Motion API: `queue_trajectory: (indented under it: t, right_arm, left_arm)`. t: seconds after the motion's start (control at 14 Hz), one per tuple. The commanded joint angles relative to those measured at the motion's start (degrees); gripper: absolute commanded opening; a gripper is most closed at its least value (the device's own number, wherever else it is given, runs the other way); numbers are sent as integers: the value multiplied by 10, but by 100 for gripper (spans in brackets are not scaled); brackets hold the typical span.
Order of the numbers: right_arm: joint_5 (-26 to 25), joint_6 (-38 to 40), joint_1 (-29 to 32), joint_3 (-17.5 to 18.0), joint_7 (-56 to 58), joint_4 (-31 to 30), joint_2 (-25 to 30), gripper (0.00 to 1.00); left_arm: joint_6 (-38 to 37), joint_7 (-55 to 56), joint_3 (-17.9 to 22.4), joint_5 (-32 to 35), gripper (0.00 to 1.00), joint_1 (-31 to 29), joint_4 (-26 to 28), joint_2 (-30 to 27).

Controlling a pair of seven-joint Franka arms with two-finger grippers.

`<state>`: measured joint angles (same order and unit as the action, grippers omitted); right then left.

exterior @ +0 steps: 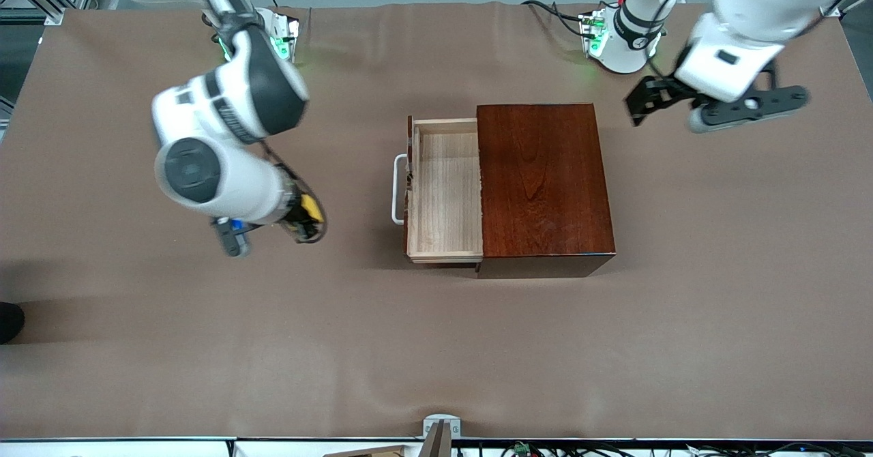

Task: Open drawer, take yellow block, close drawer
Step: 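Grasp the yellow cube with the right gripper and lift it out, then carry the cube aside with the right gripper while the left gripper reaches the drawer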

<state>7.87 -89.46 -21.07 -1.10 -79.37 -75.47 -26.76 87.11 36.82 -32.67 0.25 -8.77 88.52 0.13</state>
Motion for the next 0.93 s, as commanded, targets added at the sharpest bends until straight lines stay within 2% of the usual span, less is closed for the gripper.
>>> queue_trajectory:
  t: [0.0,0.21,0.43,0.57,0.72,0.86]
  right_arm:
    - [-4,25,54,11,110,-13,18,0]
    - [-5,25,109,11,225,-41,24,0]
    - [-21,20,161,10,342,-49,20,0]
    - [-32,18,195,10,409,-58,18,0]
    - [-53,-9,227,10,472,-88,18,0]
    - [-53,-54,261,10,538,-135,18,0]
  left_arm:
    - [42,114,-61,-2,100,5,-18,46]
    - [103,252,-72,12,100,79,-51,121]
    - [130,406,-67,98,100,180,-142,230]
    - [175,483,-47,134,100,243,-188,288]
    - [256,539,21,136,100,319,-190,301]
    - [289,569,108,135,100,416,-194,326]
